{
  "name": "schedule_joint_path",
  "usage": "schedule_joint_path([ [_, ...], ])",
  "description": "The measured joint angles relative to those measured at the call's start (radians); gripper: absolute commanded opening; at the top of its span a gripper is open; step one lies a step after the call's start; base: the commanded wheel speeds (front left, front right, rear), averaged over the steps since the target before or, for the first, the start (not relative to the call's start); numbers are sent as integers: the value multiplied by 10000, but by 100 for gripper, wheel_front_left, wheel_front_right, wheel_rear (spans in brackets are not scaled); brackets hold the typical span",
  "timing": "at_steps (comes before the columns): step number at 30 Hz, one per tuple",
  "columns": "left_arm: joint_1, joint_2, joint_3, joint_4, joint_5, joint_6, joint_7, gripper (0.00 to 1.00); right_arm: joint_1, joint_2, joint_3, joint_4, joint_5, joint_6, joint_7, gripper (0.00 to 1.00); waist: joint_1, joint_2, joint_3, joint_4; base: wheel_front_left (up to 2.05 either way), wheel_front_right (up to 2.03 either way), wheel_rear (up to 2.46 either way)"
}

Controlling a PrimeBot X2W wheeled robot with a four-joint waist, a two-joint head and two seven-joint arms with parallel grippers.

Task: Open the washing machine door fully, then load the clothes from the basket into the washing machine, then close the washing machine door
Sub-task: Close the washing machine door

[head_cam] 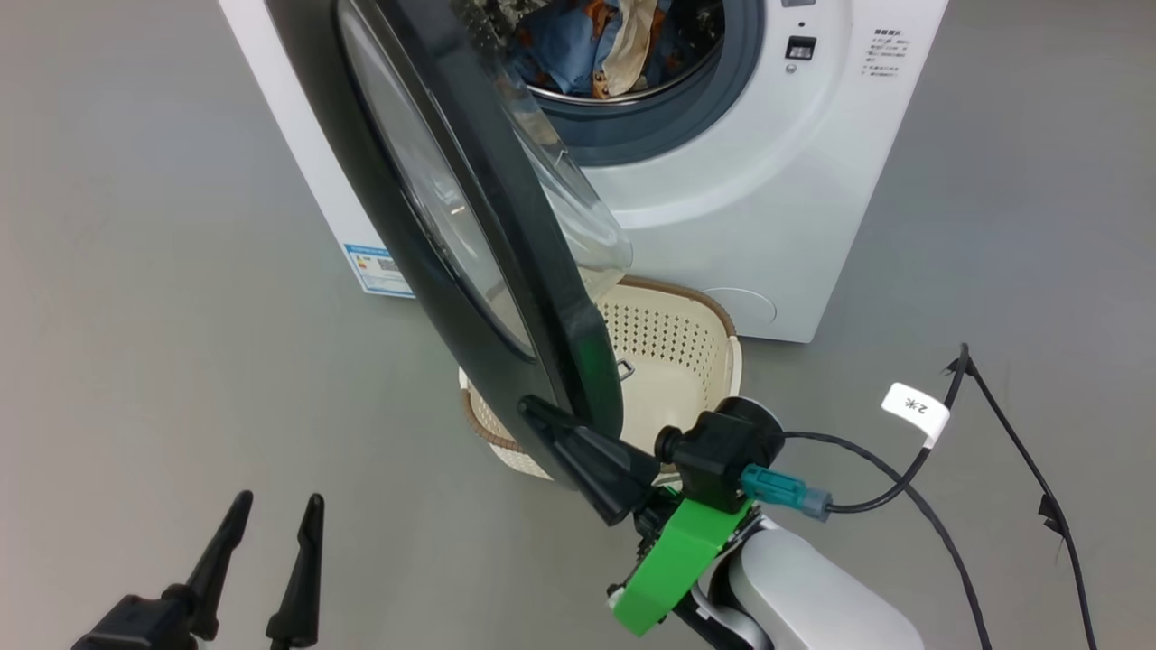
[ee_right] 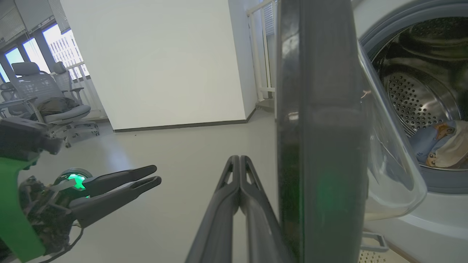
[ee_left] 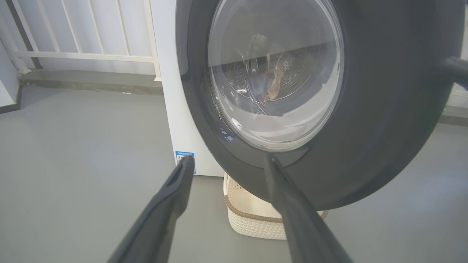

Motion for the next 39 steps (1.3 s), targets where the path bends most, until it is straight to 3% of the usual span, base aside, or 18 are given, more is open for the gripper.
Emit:
schedule_joint_path([
  [17, -192, -56, 59, -90, -13, 0, 0, 100, -3, 52, -500, -8, 0, 0, -2, 0, 0, 0, 423, 156, 0, 0, 0],
  [39, -448, -163, 15, -153, -13, 0, 0, 100, -44, 96, -1659, -140, -125, 6, -2, 0, 0, 0, 948, -277, 0, 0, 0],
])
